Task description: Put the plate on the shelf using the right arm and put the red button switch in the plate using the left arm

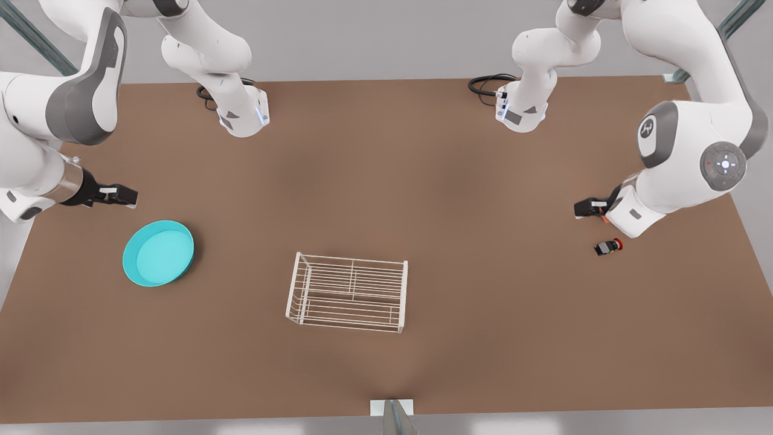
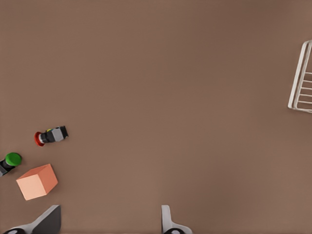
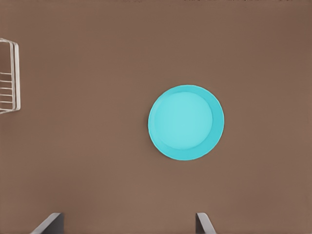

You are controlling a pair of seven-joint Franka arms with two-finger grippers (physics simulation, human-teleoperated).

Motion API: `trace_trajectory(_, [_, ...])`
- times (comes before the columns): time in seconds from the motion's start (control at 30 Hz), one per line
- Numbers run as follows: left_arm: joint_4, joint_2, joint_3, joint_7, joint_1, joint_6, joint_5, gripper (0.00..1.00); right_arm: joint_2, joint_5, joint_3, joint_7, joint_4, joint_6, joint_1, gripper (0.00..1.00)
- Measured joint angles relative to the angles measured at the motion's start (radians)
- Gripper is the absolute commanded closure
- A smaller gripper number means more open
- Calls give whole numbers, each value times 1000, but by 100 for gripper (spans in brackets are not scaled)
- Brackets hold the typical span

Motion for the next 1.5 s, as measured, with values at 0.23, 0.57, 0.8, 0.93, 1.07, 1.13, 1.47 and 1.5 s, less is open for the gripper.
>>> trace_trajectory(0.23, [2, 8, -5, -13, 0, -18, -11, 0, 275, 31, -8, -88, 44, 55, -227, 0])
trace_trajectory(0.57, [2, 7, -4, -22, 4, -30, -12, 0, 381, 110, -9, -260, -248, 422, -387, 0])
trace_trajectory(0.8, [2, 7, -4, -26, 4, -31, -11, 0, 387, 120, -9, -345, -403, 706, -442, 0])
trace_trajectory(0.93, [3, 7, -4, -28, 4, -32, -10, 0, 411, 157, -8, -378, -422, 789, -449, 0])
trace_trajectory(1.07, [4, 7, -4, -29, 4, -32, -9, 0, 441, 223, -5, -404, -413, 833, -447, 0])
trace_trajectory(1.13, [4, 7, -4, -30, 4, -32, -9, 0, 454, 244, -5, -415, -411, 846, -447, 0])
trace_trajectory(1.47, [4, 7, -4, -32, 2, -31, -8, 0, 476, 273, -5, -457, -410, 873, -446, 30])
trace_trajectory(1.5, [4, 7, -4, -32, 2, -31, -8, 0, 478, 273, -5, -460, -410, 874, -446, 33])
